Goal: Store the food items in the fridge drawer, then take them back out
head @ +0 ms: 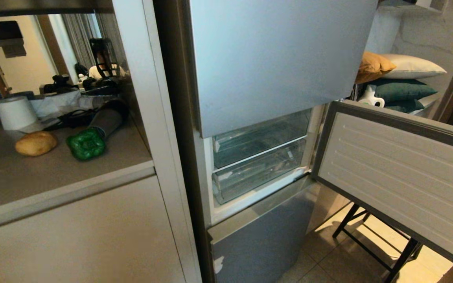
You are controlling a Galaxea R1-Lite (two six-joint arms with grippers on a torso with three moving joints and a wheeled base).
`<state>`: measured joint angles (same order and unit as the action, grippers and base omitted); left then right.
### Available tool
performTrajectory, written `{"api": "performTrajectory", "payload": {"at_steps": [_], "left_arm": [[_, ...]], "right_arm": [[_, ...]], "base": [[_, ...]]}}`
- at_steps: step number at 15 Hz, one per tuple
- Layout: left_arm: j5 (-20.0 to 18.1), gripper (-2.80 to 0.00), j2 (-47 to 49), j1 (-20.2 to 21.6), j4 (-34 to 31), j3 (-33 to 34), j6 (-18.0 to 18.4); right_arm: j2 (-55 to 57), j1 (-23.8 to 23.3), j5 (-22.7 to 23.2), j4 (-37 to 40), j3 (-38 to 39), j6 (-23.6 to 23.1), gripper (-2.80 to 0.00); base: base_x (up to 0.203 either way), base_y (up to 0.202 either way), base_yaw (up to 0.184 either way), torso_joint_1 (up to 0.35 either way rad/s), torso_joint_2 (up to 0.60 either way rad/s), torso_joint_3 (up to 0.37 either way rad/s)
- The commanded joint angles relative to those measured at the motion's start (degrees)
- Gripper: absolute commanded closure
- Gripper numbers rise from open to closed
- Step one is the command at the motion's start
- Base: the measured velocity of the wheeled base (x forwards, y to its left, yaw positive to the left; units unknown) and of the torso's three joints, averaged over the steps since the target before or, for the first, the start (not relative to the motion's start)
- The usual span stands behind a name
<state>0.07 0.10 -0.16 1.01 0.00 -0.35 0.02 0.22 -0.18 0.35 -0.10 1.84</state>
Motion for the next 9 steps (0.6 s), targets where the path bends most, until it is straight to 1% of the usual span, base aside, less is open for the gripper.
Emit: {"api": "performTrajectory", "payload": {"at_steps": [1, 9], "left_arm": [[0.0, 0.00, 0.0, 0.0, 0.0, 0.4, 0.0], [0.0, 0.00, 0.0, 0.0, 0.0, 0.4, 0.0]], "right_arm": [[0.0, 0.0, 0.0, 0.0, 0.0, 0.0, 0.00], [0.1, 0.0, 0.0, 0.0, 0.0, 0.0, 0.00]], "base": [[0.000, 0.000, 0.000, -0.129, 0.31, 0.163], [0.000, 0.000, 0.000, -0.133, 0.33, 0.186]]}}
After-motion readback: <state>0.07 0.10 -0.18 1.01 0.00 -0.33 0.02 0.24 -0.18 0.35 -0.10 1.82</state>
